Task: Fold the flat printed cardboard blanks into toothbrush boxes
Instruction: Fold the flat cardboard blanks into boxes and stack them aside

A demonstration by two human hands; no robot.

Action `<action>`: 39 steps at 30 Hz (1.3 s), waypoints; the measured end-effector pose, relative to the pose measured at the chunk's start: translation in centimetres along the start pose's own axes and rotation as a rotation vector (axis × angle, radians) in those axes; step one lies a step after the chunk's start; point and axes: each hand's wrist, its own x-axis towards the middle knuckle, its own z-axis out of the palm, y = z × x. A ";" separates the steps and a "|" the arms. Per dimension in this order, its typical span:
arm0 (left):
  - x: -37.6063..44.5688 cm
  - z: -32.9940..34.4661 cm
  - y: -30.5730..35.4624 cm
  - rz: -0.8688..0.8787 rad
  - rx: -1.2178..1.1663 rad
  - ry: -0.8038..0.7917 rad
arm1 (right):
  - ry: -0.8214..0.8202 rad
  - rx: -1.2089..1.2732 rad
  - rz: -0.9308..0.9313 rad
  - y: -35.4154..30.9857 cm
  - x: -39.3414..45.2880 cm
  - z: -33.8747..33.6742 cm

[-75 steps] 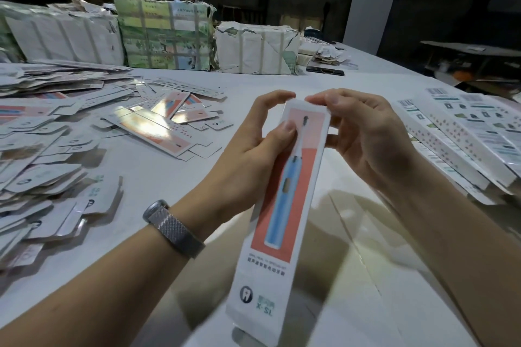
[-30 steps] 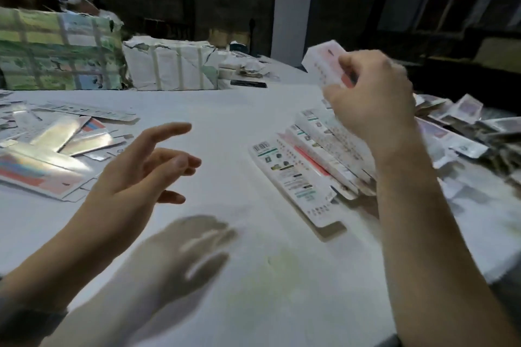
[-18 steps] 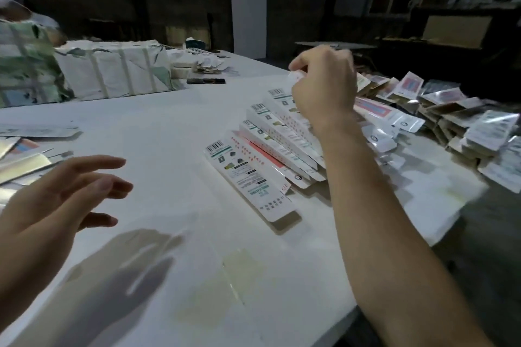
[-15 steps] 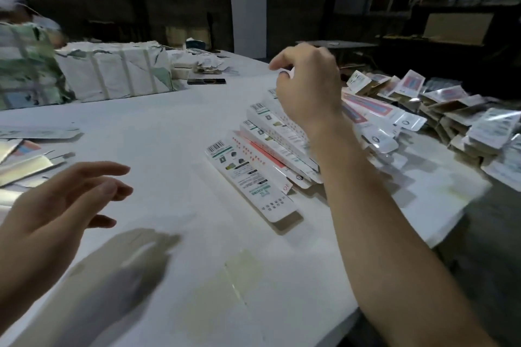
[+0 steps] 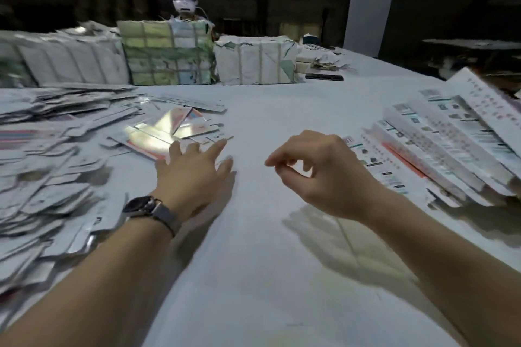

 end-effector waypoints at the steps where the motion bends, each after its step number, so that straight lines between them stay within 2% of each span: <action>1: 0.0 -0.2 -0.1 -0.010 0.007 -0.003 | -0.011 0.006 0.001 0.0 0.0 0.3; 4: -0.2 -0.8 -0.2 -0.015 -0.014 -0.016 | -0.008 0.026 0.007 0.3 -0.1 0.8; 8: -0.4 -1.2 0.0 -0.027 -0.051 0.068 | 0.023 0.068 0.010 0.4 -0.2 1.1; 11: -0.3 -1.4 0.0 -0.069 -0.042 0.064 | 0.036 0.075 0.015 0.3 -0.1 1.3; 15: 0.2 -1.7 -0.4 -0.095 -0.192 0.165 | 0.049 0.078 0.035 0.4 -0.2 1.4; 21: 0.0 -2.3 0.3 0.113 -0.350 0.436 | 0.119 0.121 0.092 0.6 0.0 1.4; 24: -1.7 -3.2 2.4 0.413 -0.485 0.538 | 0.224 0.231 0.219 0.8 0.3 1.2; 25: -2.3 -3.4 3.0 0.547 -0.537 0.530 | 0.264 0.293 0.289 1.0 0.5 1.1; 27: -3.3 -3.8 4.1 0.754 -0.654 0.414 | 0.314 0.467 0.501 1.4 1.1 0.4; 30: -4.3 -4.4 4.9 0.843 -0.772 0.232 | 0.345 0.823 0.811 2.3 1.7 -0.8; 33: -5.3 -4.5 5.7 0.904 -0.884 0.059 | 0.434 1.039 0.822 2.5 1.6 -1.0; 35: -5.8 -4.4 6.2 0.887 -1.064 -0.075 | 0.471 1.023 0.790 2.4 1.6 -0.9; 36: -5.9 -4.4 6.3 0.842 -1.176 -0.090 | 0.466 0.989 0.772 2.3 1.5 -0.9; 39: -5.6 -4.6 6.2 0.603 -1.431 0.005 | 0.411 0.903 0.702 1.5 1.3 -1.0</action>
